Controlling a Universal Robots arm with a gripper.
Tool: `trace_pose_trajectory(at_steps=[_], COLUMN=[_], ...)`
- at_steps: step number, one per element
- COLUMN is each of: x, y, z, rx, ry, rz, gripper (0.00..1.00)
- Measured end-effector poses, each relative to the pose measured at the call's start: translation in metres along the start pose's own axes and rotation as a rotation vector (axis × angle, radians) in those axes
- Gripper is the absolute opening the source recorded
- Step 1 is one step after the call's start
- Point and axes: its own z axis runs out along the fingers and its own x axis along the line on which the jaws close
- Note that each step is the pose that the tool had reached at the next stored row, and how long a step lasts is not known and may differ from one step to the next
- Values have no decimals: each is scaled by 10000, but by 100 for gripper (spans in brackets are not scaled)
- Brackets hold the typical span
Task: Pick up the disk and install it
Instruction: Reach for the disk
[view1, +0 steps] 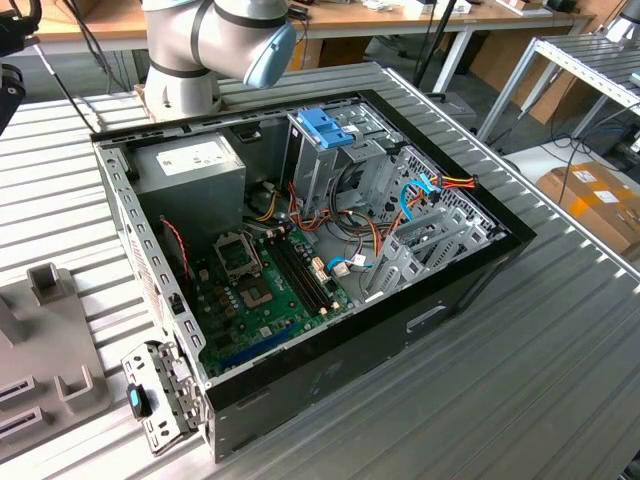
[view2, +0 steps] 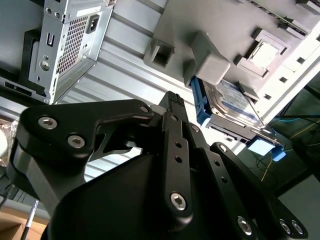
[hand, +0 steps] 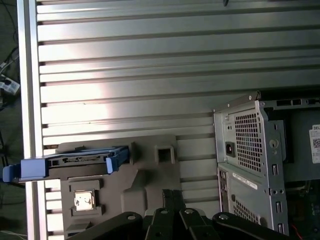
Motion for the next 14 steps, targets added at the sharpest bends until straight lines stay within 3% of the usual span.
trace_pose_trajectory(at_steps=[8, 14], x=[104, 145], y=[-6, -8], z=[-2, -3], rx=[-1, -1], ry=[0, 0], rz=[1, 0], gripper=[11, 11])
